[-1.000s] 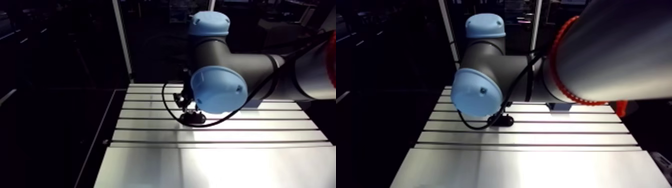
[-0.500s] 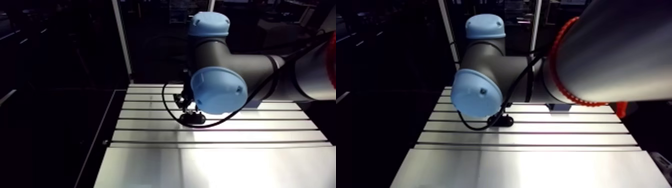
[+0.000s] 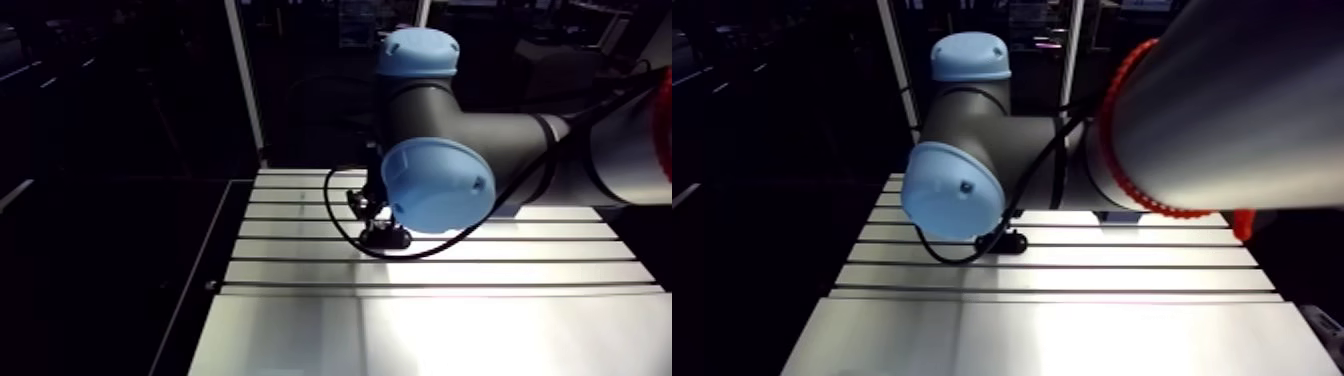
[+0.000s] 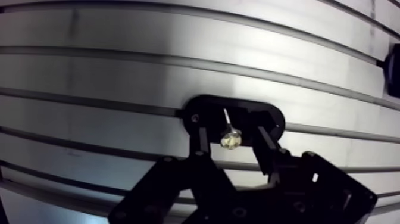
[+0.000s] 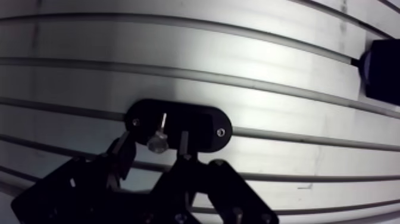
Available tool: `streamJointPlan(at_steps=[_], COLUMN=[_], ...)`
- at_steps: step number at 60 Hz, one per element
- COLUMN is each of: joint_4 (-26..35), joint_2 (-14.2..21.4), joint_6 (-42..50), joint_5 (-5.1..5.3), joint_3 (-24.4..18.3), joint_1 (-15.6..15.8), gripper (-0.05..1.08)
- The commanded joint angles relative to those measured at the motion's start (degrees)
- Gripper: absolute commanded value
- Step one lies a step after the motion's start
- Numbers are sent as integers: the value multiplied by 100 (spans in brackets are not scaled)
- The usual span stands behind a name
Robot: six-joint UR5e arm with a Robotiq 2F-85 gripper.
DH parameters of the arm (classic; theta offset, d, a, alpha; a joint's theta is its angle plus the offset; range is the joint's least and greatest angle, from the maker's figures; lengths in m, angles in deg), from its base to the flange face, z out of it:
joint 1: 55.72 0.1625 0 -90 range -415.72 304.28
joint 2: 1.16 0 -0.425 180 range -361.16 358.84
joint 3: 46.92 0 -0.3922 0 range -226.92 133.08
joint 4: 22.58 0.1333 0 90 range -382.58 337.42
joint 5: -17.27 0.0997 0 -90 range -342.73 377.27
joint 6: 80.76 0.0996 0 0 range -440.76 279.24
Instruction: Pick up the M10 bolt and insert it into the hex recess until seated.
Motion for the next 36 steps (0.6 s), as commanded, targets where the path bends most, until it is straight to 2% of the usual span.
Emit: streamJointPlan(at_steps=[1,11,19,36], joint_4=[-1,-1,-9,-9], joint_2=[6,6,-3,-3], joint_6=[0,9,9,9], joint_5=[0,0,0,0], joint_3=[12,12,21,20], joint_1=[1,1,1,1], gripper=[50,51,56,60])
